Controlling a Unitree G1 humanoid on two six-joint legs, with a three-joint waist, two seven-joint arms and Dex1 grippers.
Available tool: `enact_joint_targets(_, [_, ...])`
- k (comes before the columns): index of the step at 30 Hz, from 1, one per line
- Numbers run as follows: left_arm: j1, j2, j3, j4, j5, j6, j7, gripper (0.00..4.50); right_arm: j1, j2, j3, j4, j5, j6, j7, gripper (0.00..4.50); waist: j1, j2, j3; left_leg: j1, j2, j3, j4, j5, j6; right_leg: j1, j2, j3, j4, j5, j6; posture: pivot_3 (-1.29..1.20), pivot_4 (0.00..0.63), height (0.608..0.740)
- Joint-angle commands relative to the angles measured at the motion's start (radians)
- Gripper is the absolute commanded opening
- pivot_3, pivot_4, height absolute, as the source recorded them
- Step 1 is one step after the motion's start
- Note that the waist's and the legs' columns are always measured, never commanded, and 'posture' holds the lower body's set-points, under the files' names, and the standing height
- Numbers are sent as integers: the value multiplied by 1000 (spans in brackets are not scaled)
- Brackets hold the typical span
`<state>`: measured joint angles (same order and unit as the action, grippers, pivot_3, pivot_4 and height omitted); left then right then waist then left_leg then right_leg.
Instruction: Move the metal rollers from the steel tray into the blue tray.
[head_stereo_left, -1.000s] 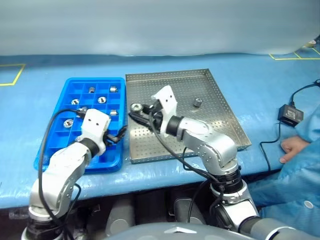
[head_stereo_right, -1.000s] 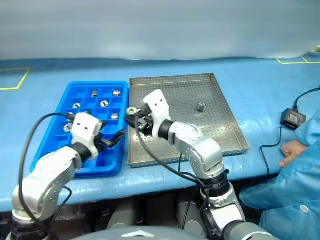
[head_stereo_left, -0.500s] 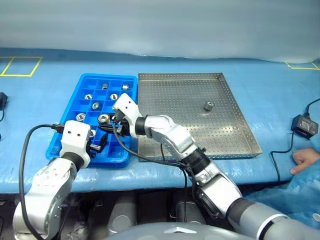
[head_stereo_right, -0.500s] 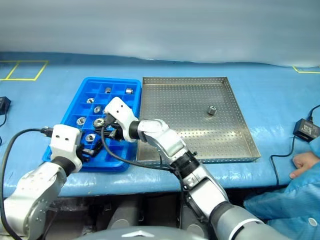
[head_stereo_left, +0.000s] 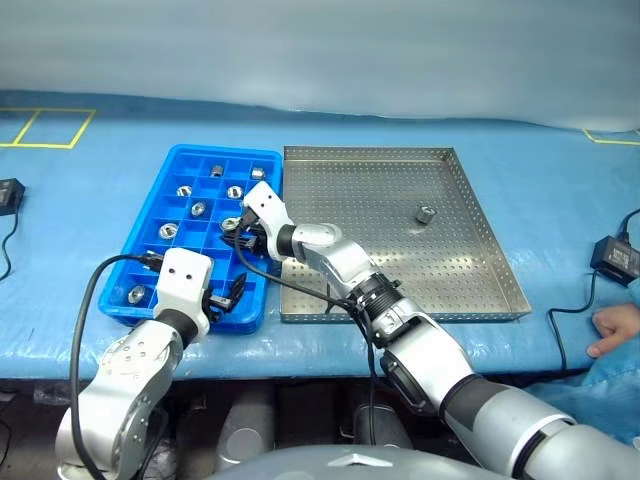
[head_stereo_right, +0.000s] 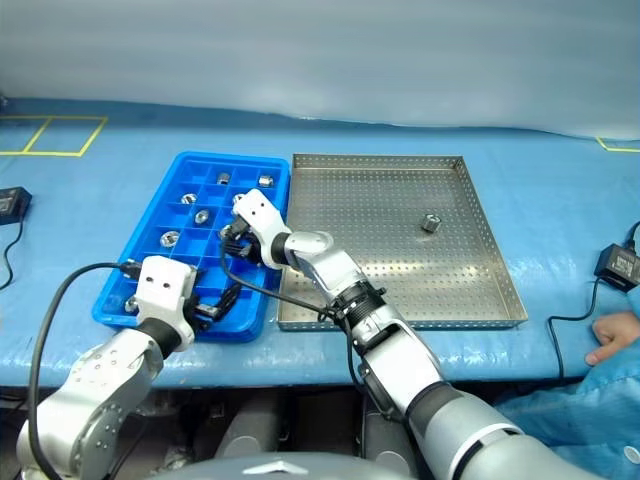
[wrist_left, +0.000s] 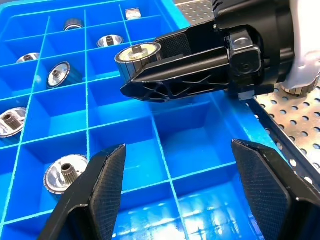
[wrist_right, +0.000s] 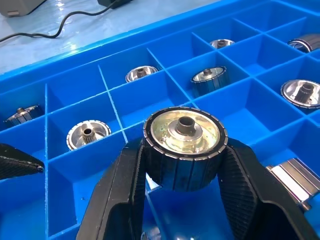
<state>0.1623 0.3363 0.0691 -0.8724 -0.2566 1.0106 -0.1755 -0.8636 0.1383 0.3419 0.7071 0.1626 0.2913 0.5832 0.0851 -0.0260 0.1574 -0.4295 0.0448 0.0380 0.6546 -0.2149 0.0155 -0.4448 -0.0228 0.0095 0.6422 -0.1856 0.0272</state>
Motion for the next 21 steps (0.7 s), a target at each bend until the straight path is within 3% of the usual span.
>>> enact_joint_targets(1, [-15, -2, -1, -9, 0, -25, 0, 3688, -52, 104, -13, -12, 1, -8, 11, 1687, 0, 0, 0, 0, 0, 0, 0, 0, 0, 0, 0, 0, 0, 0, 0, 304, 150, 740])
enact_joint_targets(8, [-16, -8, -9, -4, 1, -26, 4, 3688, -62, 122, -5, -11, -1, -15, 34, 1687, 0, 0, 0, 0, 0, 0, 0, 0, 0, 0, 0, 0, 0, 0, 0, 312, 150, 740])
enact_joint_targets(16, [-16, -6, -19, 8, 7, -32, 7, 3688, -78, 134, -17, 0, -11, -57, 7, 4289, 1, 0, 0, 0, 0, -1, 0, 0, 0, 0, 0, -1, 0, 0, 0, 308, 150, 740])
enact_joint_targets(21, [-32, -10, -34, 31, 2, -45, -2, 3688, -55, 102, -38, -87, 6, -36, -20, 4289, 0, 0, 0, -1, 0, -1, 0, 0, 0, 0, 0, 0, 0, 0, 0, 273, 150, 740])
